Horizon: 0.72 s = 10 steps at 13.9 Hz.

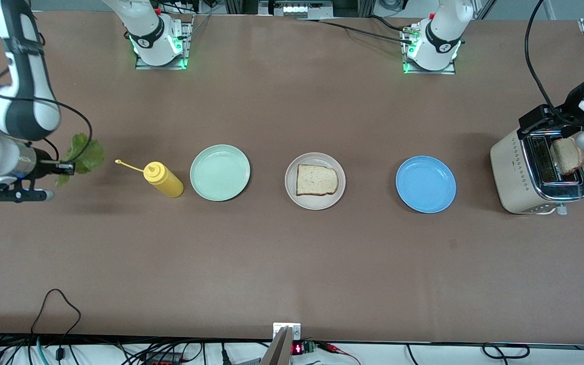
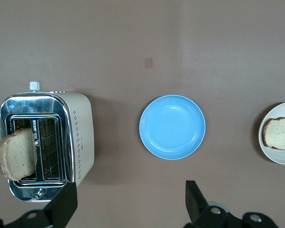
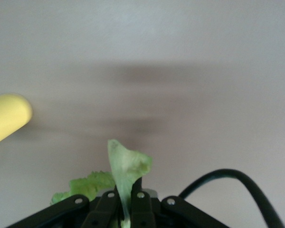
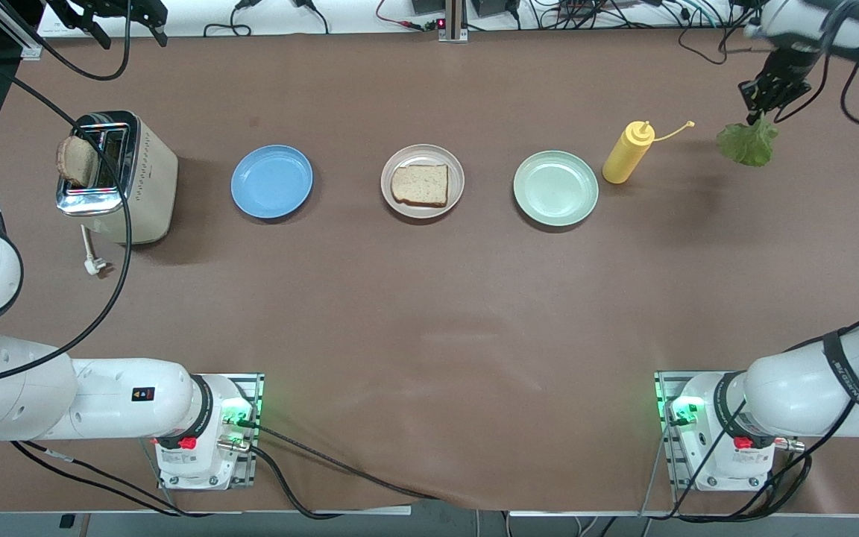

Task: Make sandwich in beige plate with both arms
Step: 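Lift the lettuce and carry it over the bread with the right gripper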

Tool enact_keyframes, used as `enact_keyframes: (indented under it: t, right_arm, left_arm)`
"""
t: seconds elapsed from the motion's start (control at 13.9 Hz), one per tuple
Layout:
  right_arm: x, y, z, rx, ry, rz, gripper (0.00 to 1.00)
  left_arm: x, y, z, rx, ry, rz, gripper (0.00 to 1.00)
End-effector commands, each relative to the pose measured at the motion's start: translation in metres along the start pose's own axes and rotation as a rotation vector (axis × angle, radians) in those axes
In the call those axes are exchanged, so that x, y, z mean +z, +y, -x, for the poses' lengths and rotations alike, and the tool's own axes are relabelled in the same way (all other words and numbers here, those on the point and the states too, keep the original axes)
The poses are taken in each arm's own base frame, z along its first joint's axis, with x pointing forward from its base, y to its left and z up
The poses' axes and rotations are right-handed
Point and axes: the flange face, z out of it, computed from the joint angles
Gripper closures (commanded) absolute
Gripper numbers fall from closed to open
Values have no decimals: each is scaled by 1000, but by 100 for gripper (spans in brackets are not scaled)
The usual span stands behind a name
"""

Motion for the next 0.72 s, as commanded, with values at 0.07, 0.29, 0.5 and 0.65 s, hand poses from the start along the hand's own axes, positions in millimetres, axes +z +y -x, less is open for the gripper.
enact_keyframes:
  t: [0.07,0.29,0.5,0.65]
  right_arm:
    - [-56,-13,15,47,-66,-127,100]
    - [-70,-72,11,192,-89,-244,100]
    - [-71,-162,12,383,-135,-258,100]
    - [-71,-222,8,534,-128,-318,100]
  left_arm:
    - [-2,-1,6,6,-2,7,0]
    - [1,-8,3,7,0,4,0]
    - [1,-8,3,8,-3,3,0]
    - [2,-8,4,8,-6,3,0]
